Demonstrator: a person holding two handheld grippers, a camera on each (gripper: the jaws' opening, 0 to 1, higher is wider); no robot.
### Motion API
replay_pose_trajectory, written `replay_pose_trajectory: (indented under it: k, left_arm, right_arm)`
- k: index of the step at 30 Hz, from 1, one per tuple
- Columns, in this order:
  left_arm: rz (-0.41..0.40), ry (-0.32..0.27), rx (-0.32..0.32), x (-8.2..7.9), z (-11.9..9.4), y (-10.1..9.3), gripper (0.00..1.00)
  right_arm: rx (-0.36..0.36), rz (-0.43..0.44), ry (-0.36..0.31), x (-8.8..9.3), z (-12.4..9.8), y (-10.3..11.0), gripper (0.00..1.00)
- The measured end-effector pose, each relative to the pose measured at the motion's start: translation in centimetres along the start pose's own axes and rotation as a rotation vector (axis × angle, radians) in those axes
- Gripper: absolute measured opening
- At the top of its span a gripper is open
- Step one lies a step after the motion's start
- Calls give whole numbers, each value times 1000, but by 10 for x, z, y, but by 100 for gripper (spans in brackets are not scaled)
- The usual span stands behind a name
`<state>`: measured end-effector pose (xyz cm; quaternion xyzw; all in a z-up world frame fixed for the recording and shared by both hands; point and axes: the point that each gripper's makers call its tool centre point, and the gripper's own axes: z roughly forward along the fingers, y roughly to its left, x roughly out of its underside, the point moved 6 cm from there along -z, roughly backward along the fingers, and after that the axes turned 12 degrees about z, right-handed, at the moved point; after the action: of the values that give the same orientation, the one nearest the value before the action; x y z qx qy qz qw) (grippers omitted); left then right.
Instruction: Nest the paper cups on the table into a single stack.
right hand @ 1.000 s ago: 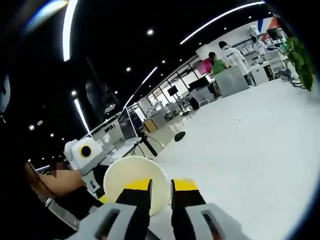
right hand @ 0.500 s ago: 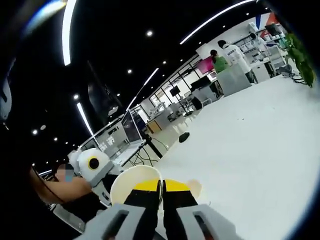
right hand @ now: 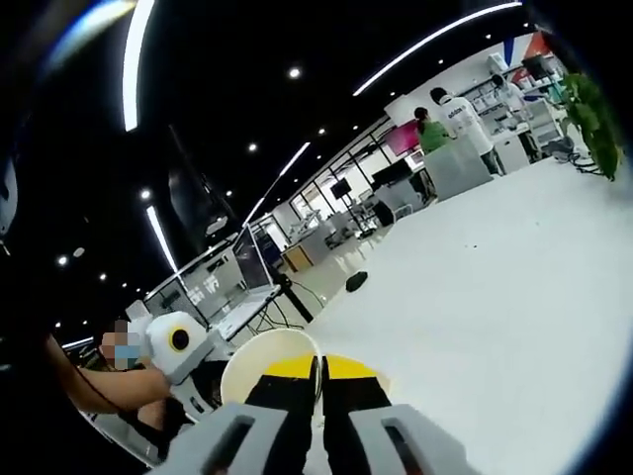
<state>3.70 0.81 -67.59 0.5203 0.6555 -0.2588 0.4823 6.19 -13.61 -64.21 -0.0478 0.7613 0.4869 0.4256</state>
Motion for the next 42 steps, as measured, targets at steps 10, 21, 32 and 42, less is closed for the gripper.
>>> replay_pose_trajectory:
  k: [10, 21, 32, 42]
  left_arm:
    - [-61, 26, -20, 12, -4, -3, 69]
    - [-74, 55, -14, 20, -2, -10, 68]
    - [-82, 93, -5, 29, 0, -11, 65]
    - [-90, 110, -3, 34, 0, -13, 63]
  right_arm:
    - [59, -37, -10, -2, 15, -12, 0]
    - [123, -76, 23, 7, 31, -32, 0]
    - [179, -178, 91, 22, 46, -46, 0]
    - [242, -291, 150, 30, 57, -50, 2]
